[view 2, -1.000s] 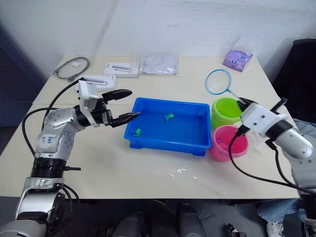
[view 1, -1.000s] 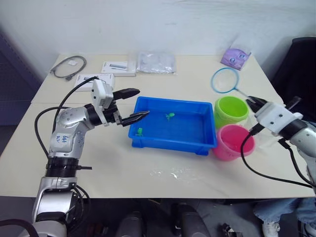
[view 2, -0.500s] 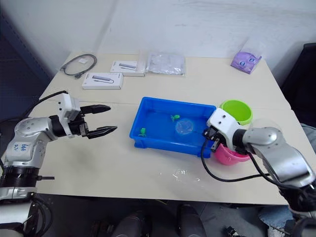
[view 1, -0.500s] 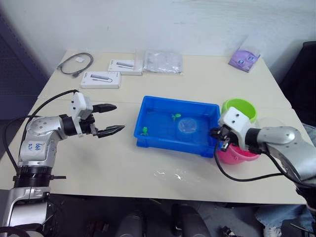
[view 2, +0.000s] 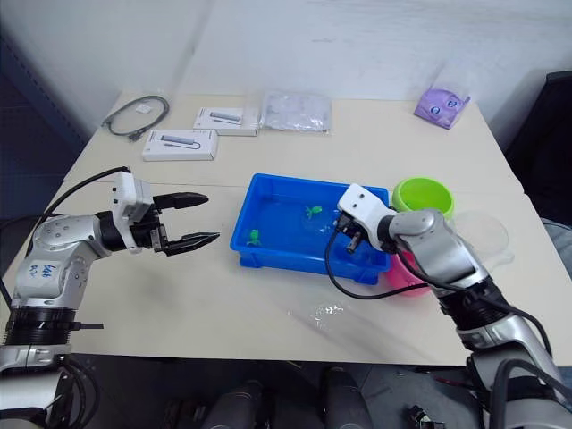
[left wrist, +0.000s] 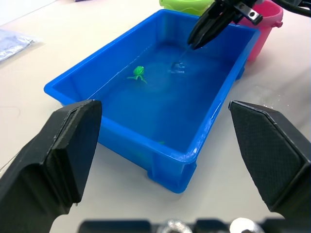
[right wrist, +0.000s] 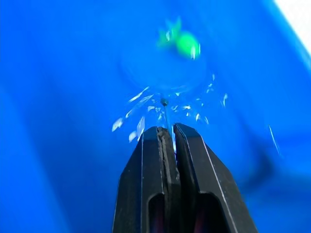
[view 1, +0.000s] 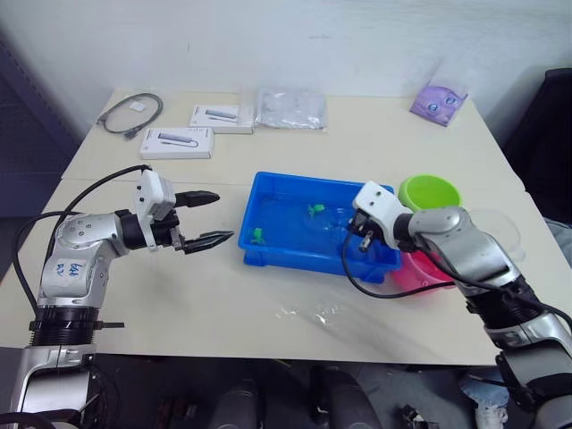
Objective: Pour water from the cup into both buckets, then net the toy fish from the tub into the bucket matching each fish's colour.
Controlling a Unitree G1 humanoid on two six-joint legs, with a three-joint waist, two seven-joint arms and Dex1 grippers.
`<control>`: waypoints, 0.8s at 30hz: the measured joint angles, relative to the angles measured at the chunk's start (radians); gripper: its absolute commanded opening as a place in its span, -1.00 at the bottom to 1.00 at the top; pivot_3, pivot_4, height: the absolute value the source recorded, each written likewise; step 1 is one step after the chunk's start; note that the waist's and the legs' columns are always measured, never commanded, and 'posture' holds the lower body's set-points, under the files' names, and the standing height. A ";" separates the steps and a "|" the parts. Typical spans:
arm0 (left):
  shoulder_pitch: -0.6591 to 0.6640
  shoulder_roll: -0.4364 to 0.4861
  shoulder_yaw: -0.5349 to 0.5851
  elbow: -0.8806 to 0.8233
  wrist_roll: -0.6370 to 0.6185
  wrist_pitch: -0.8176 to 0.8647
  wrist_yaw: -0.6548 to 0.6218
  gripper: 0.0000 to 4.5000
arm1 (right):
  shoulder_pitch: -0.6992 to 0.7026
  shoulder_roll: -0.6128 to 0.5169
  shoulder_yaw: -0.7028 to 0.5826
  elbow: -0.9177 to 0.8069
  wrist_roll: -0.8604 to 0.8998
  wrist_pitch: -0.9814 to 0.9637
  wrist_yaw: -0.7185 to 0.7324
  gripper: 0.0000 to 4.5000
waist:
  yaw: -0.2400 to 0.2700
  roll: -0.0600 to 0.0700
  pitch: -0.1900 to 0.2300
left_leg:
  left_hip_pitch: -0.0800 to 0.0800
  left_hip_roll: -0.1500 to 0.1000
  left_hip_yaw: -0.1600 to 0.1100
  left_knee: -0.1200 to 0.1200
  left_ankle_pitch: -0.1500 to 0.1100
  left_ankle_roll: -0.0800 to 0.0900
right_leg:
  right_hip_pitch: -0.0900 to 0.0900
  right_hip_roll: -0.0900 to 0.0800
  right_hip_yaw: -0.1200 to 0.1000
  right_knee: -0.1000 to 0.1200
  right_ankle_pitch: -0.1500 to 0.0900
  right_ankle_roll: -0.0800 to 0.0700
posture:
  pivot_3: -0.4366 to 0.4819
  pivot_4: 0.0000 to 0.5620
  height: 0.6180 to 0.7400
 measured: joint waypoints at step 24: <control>-0.129 -0.156 0.002 0.009 -0.046 -0.028 0.029 0.99 | 0.446 -0.095 -0.473 -0.507 0.184 -0.075 0.051 -1.00 | 0.012 0.000 0.000 | -0.002 -0.001 0.000 0.001 0.000 0.001 | 0.001 0.000 -0.002 -0.001 0.001 0.002 | -0.05 -0.47 1.00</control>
